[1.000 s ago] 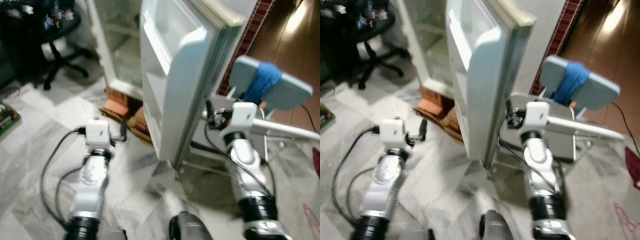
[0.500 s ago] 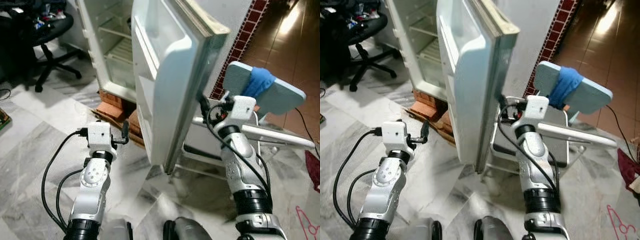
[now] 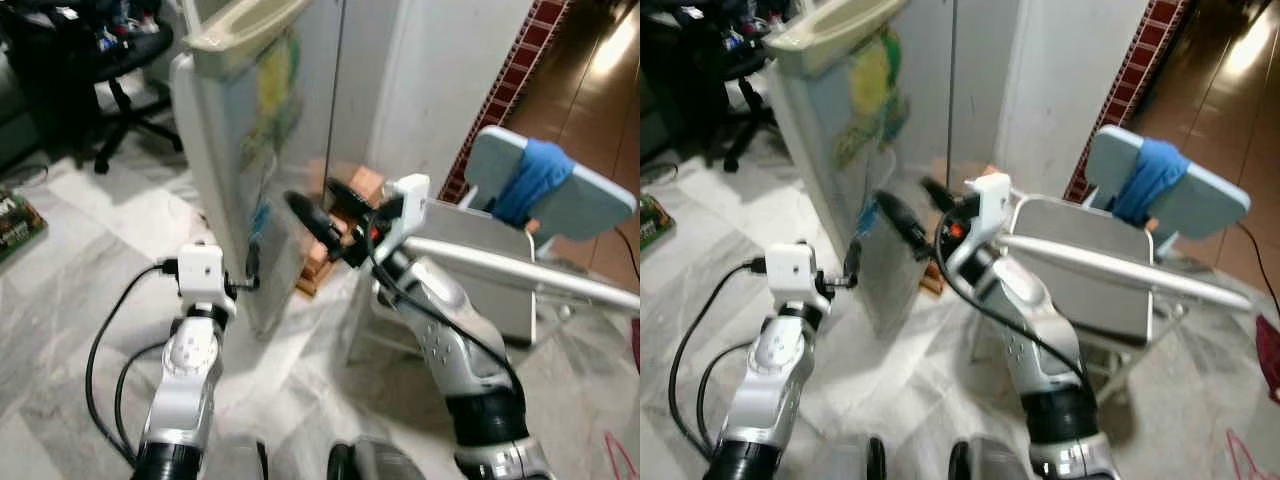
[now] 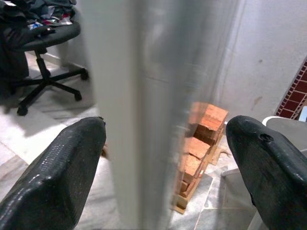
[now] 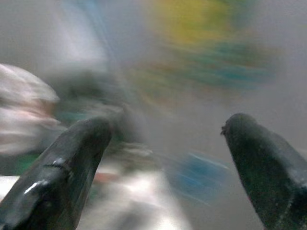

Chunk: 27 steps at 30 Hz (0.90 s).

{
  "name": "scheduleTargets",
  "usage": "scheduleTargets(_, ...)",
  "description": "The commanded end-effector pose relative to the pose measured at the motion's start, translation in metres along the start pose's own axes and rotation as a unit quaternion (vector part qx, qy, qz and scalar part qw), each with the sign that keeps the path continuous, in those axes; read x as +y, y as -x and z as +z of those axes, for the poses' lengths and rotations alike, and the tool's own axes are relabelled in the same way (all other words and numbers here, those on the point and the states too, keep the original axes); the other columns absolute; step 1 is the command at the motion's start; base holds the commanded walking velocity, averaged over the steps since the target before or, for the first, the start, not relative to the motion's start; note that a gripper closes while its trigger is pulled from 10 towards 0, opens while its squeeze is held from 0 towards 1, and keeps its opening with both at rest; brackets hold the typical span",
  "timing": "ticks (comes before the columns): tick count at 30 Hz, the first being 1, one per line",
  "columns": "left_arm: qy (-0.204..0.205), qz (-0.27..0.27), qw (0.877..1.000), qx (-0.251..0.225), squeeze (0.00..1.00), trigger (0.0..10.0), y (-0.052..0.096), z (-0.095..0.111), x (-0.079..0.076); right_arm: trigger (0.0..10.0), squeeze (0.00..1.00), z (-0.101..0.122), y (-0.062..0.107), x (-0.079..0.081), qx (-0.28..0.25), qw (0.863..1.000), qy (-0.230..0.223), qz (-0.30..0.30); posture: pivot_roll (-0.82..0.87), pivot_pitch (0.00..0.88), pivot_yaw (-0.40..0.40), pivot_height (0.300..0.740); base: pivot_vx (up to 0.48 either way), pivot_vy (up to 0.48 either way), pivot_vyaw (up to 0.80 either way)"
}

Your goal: Restocking fridge

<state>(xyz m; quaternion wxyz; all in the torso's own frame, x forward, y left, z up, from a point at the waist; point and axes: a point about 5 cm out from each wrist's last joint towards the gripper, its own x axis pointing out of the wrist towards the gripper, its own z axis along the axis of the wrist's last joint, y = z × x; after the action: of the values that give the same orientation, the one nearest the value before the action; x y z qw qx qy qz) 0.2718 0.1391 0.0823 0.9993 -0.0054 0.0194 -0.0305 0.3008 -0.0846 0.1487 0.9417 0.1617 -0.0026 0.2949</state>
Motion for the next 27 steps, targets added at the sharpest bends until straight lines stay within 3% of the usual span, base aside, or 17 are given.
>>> scheduleTargets(1, -0.002, 0.003, 1.000, 0.001, 0.00, 10.0, 0.001, 0.001, 0.001, 10.0, 0.00, 0.003, 0.008, -0.021, -0.003, 0.997, 0.031, -0.068, 0.03, 0.107, -0.026, 0.740, 0.000, 0.000, 0.00)
scheduleTargets(6, 0.011, 0.009, 1.000, 0.011, 0.00, 10.0, -0.001, -0.001, 0.003, 10.0, 0.00, 0.000, 0.023, -0.045, -0.004, 0.986, 0.063, -0.154, 0.03, 0.109, -0.028, 0.740, 0.000, 0.000, 0.00)
scheduleTargets(10, 0.004, 0.002, 1.000, 0.014, 0.00, 10.0, -0.001, -0.002, 0.004, 10.0, 0.00, -0.007, 0.031, -0.048, -0.005, 0.980, 0.102, -0.172, 0.02, 0.109, -0.029, 0.740, 0.000, 0.123, 0.00)
scheduleTargets(20, 0.000, -0.013, 1.000, 0.010, 0.00, 10.0, -0.002, -0.001, 0.000, 10.0, 0.00, -0.014, 0.038, -0.050, -0.011, 0.975, 0.098, -0.200, 0.02, 0.106, -0.025, 0.740, 0.000, 0.462, 0.00)
scheduleTargets(27, 0.007, -0.010, 1.000, 0.016, 0.00, 10.0, -0.002, -0.002, 0.001, 10.0, 0.00, -0.017, 0.050, -0.068, -0.009, 0.961, 0.090, -0.260, 0.03, 0.104, -0.030, 0.740, 0.000, 0.480, 0.00)
